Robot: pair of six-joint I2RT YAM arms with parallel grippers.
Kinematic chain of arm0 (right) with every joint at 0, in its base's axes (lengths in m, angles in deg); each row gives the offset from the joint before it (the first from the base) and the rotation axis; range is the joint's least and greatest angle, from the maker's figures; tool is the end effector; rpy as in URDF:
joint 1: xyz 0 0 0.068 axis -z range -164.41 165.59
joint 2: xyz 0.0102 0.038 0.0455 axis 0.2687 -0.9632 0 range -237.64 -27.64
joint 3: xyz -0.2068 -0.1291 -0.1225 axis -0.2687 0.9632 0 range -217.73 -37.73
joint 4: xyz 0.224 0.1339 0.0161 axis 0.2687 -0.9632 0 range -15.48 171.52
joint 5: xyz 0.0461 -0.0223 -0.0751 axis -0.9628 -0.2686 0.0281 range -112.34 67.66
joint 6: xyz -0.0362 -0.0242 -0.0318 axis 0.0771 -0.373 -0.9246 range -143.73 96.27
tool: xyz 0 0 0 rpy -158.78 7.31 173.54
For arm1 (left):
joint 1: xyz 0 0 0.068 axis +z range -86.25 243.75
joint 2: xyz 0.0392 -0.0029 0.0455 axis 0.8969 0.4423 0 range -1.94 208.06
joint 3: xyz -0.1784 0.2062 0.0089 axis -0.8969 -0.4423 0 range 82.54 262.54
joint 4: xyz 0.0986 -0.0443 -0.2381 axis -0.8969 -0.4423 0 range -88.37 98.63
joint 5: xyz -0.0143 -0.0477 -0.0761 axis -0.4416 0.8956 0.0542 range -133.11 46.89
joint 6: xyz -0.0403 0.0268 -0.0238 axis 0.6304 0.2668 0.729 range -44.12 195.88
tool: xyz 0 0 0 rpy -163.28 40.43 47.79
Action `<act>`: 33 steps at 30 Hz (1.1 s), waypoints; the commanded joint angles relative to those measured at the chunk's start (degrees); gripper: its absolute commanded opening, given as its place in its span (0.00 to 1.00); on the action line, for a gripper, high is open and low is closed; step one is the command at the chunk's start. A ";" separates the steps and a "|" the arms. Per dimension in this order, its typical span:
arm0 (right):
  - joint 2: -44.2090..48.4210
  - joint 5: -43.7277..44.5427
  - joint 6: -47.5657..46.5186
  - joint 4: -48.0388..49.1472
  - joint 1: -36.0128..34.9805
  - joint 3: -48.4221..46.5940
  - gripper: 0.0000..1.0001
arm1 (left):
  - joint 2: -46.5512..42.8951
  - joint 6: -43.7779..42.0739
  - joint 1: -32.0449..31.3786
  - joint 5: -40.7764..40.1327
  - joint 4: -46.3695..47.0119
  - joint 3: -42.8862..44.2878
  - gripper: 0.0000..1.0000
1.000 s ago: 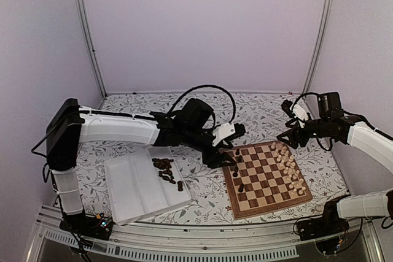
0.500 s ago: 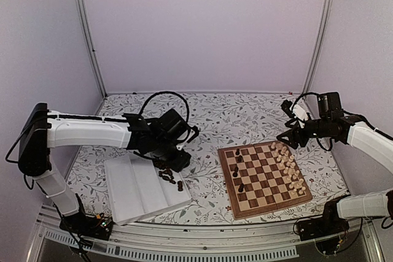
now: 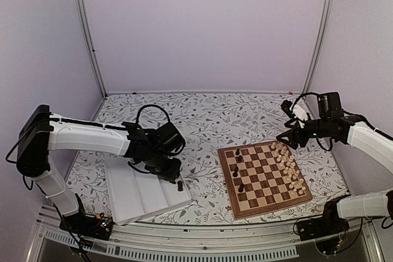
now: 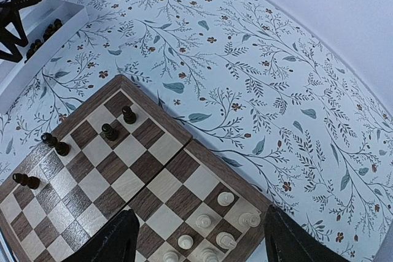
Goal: Set up the chess pieces on the board
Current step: Pick up the chess piece from the storage box.
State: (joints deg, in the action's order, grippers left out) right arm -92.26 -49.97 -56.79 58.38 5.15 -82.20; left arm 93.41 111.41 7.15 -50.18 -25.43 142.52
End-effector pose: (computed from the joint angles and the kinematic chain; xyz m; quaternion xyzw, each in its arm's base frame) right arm 0.2276 0.0587 0.2515 -0.4182 0.7930 0.1395 0.4205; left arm 0.1785 -0.2626 0.1811 0.1688 0.9675 -0.0863 0.1674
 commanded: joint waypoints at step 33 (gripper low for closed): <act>1.67 -3.44 -0.93 -2.48 0.16 -1.09 0.74 | 7.57 2.96 -5.72 2.20 -5.95 4.67 0.23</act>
State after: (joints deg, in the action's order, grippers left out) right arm -92.02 -51.42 -57.43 57.73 5.15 -82.20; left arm 102.20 118.06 2.01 -46.18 -27.77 145.58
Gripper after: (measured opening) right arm 0.741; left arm 0.237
